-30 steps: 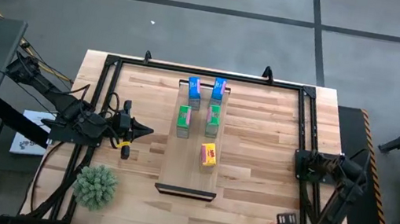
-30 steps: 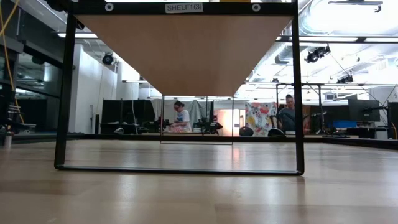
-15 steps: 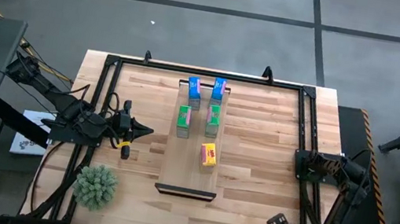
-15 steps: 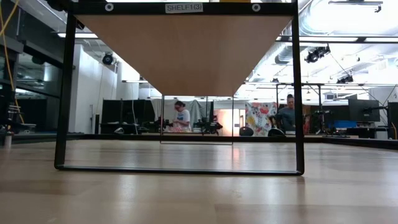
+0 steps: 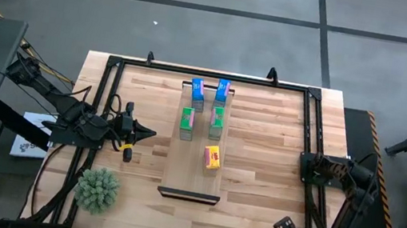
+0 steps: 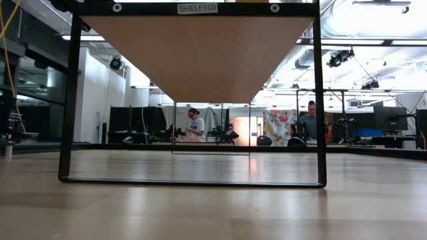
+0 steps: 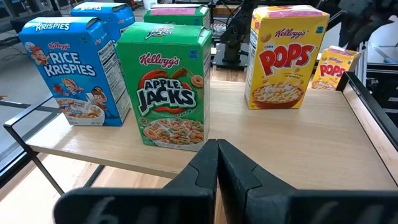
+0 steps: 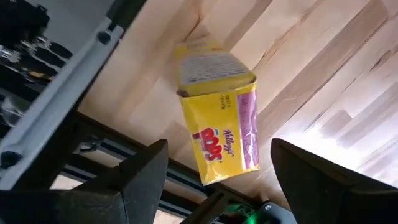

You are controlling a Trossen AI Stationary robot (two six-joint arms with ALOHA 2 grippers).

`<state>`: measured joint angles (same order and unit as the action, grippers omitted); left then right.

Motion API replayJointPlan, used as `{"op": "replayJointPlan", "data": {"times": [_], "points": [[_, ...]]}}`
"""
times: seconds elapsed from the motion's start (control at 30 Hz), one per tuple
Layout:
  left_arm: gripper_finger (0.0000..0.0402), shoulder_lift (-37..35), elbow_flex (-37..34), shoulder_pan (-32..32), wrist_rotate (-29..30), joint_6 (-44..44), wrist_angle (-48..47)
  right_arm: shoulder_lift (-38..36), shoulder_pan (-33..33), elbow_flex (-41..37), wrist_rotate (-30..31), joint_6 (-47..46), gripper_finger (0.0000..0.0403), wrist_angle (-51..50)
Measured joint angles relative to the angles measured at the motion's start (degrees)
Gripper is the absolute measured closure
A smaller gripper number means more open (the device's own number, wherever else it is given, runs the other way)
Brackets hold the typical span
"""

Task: Stack cereal on shelf
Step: Put the yellow cereal box on the shelf aligned with the other yellow cereal box

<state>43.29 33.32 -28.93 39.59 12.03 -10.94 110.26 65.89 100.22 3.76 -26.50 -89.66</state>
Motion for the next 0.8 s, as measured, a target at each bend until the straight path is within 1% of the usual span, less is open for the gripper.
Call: {"op": "replayJointPlan", "data": {"times": [0.1,0.23,0.3,0.4,0.63,0.8], "points": [[0.0402,0.0,0.0,0.0,0.0,0.0,0.0,0.0,0.3,-1.3,1.4,2.0,0.0126,0.1],[0.0401,0.0,0.0,0.0,0.0,-0.1,0.0,0.0,0.3,-1.9,7.0,4.1,0.0126,0.1],[0.0402,0.0,0.0,0.0,0.0,-0.1,0.0,0.0,0.1,-1.9,8.3,3.2,0.0126,-0.1],[0.0401,0.0,0.0,0.0,0.0,-0.1,0.0,0.0,0.1,-1.9,7.5,1.0,0.0126,-0.4],[0.0402,0.0,0.0,0.0,0.0,-0.1,0.0,0.0,0.2,-1.9,5.0,0.9,0.0126,-0.3],[0.0402,0.0,0.0,0.0,0.0,-0.1,0.0,0.0,0.2,-1.9,4.7,-1.5,0.0126,-0.3]]}}
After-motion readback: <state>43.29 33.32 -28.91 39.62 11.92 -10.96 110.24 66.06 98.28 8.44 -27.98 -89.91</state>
